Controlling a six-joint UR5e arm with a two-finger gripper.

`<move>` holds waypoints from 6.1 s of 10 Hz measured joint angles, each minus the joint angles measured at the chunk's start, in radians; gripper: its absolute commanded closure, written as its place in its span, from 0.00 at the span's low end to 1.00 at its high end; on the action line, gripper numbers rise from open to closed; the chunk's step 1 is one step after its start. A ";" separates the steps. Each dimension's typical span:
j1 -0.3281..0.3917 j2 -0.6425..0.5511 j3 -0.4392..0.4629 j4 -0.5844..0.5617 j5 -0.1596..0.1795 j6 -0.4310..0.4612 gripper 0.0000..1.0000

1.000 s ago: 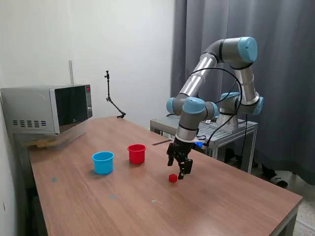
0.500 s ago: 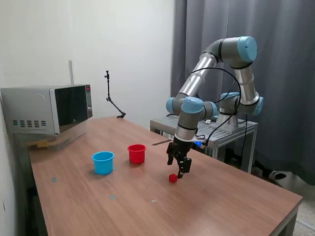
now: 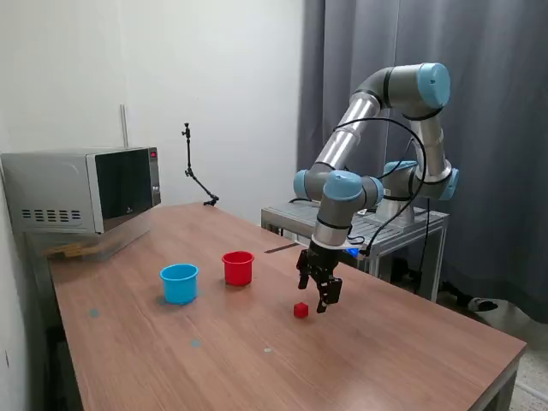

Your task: Place red objects in the red bin, and blue objects in the blue bin.

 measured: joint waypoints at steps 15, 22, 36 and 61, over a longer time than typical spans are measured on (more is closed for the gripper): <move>0.020 0.026 -0.082 0.046 0.006 -0.024 0.00; 0.010 0.055 -0.076 0.047 0.006 0.012 0.00; -0.016 0.056 -0.068 0.037 0.042 -0.074 0.00; -0.070 0.057 -0.064 0.006 0.133 -0.262 1.00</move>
